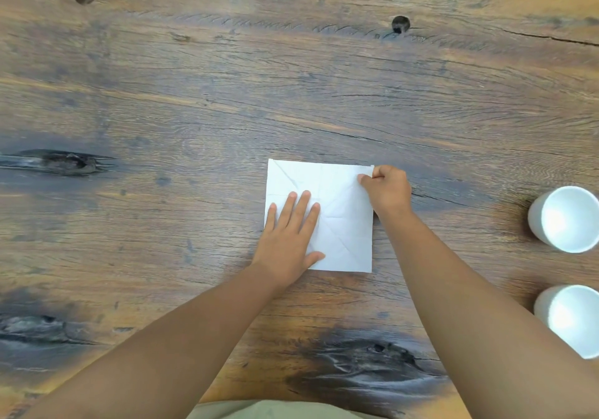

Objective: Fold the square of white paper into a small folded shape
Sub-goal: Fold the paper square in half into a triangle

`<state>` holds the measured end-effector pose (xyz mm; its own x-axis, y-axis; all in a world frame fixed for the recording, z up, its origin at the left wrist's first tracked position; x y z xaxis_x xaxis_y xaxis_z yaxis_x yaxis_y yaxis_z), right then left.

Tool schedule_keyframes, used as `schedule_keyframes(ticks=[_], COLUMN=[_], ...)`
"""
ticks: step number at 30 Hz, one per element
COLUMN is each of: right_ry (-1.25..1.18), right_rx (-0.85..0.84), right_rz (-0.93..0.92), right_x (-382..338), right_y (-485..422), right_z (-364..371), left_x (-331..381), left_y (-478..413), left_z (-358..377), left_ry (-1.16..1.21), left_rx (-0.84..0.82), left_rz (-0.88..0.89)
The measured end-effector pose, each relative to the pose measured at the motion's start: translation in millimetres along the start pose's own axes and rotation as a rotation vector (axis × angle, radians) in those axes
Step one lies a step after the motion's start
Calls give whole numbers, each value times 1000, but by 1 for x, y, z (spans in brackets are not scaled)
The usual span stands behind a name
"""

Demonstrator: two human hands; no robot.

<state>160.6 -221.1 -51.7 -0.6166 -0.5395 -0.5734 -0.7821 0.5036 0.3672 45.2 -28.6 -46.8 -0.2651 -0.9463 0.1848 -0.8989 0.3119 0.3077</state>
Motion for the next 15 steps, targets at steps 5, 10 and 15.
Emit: schedule_keyframes(ticks=[5,10,15], right_ry=[19,-79,-117], right_rx=[-7,-24,-47], right_rz=[-17,-3,-132], right_x=[1,1,-13], right_y=[0,1,19], right_z=[-2,-10,-26], left_x=[0,-4,-17], left_y=[-1,4,29], left_z=[0,-2,-3], left_ry=[1,43,18], left_rx=[5,29,-4], left_rz=[-3,-30,-10])
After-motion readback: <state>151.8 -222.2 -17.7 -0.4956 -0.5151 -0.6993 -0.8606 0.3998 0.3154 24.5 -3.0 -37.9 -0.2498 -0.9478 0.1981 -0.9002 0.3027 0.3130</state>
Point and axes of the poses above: each hand's wrist, its own y-axis away from the middle knuckle, its own z-axis out of the palm, x = y × z, the point moved 2 cm from there along -y, towards the middle knuckle, and after that the axes turned 14 degrees about x, right-handed, at the moved point
